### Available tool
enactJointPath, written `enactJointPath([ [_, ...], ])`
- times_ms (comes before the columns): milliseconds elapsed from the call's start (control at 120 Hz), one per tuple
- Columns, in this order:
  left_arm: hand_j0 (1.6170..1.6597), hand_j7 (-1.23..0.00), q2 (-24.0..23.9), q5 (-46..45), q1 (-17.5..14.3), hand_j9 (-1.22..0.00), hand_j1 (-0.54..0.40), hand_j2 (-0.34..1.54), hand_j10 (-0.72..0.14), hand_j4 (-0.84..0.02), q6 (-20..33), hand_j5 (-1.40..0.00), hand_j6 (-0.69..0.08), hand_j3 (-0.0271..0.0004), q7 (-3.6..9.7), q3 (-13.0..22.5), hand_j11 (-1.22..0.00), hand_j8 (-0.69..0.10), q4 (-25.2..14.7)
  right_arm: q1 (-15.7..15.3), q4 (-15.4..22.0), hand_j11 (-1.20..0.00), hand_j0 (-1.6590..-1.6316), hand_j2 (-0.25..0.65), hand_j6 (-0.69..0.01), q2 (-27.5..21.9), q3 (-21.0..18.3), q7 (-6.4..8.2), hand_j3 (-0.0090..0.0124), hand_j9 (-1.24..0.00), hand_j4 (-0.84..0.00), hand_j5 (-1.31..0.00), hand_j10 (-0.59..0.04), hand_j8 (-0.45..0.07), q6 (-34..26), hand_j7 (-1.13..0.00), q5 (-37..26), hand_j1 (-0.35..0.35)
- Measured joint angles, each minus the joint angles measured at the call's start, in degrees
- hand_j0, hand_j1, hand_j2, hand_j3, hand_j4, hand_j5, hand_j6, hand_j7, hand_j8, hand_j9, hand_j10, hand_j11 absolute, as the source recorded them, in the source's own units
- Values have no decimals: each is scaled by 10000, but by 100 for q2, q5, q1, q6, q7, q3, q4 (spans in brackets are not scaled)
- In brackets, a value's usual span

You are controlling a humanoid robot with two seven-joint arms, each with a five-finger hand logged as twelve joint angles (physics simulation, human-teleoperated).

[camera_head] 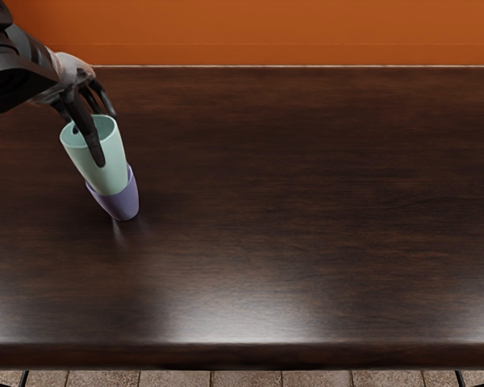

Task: Pick up cup and place in cup with left hand

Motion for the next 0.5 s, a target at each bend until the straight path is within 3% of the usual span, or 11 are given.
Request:
enactJointPath([
  [33,16539,-11569,0,-2,0,-11504,-1275,6472,-4091,-5548,8,-12970,-2965,-1,-1,1,-11612,-2271,25,0,0,-173,-16581,-32,-135,0,1,0,0,-173,-134,-173,-139,-137,0,-172,0,-3330],
  [67,16548,-11522,4,-8,0,-11421,-1641,7663,-4124,-5678,10,-13040,-3053,-1,-3,3,-11560,-2163,42,0,0,-173,-16581,-32,-135,0,1,0,0,-173,-134,-173,-139,-137,0,-172,0,-3330],
  [83,16553,-11430,1,-6,0,-11341,-1818,8815,-4337,-5898,17,-12947,-3274,-1,-4,3,-11539,-2565,50,0,0,-173,-16581,-32,-135,0,1,0,0,-173,-134,-173,-139,-137,0,-172,0,-3330],
  [192,16501,-11587,9,-26,-1,-11545,-3063,11305,-3904,-5902,26,-13280,-2702,0,-6,12,-11803,-2449,73,0,0,-172,-16581,-32,-135,0,0,0,0,-173,-134,-173,-137,-136,0,-172,0,-3330],
  [275,16469,-11699,10,-30,1,-11739,-3310,11542,-3289,-6244,52,-13648,-2442,0,-7,21,-11957,-2171,84,0,0,-172,-16581,-31,-135,0,0,0,0,-173,-134,-173,-136,-135,0,-172,0,-3330],
  [500,16429,-11831,9,-25,8,-11937,-3315,11354,-3144,-6952,129,-14017,-2199,0,-7,61,-12119,-1980,125,0,0,-172,-16581,-30,-134,0,2,0,0,-172,-134,-172,-135,-135,0,-172,0,-3330],
])
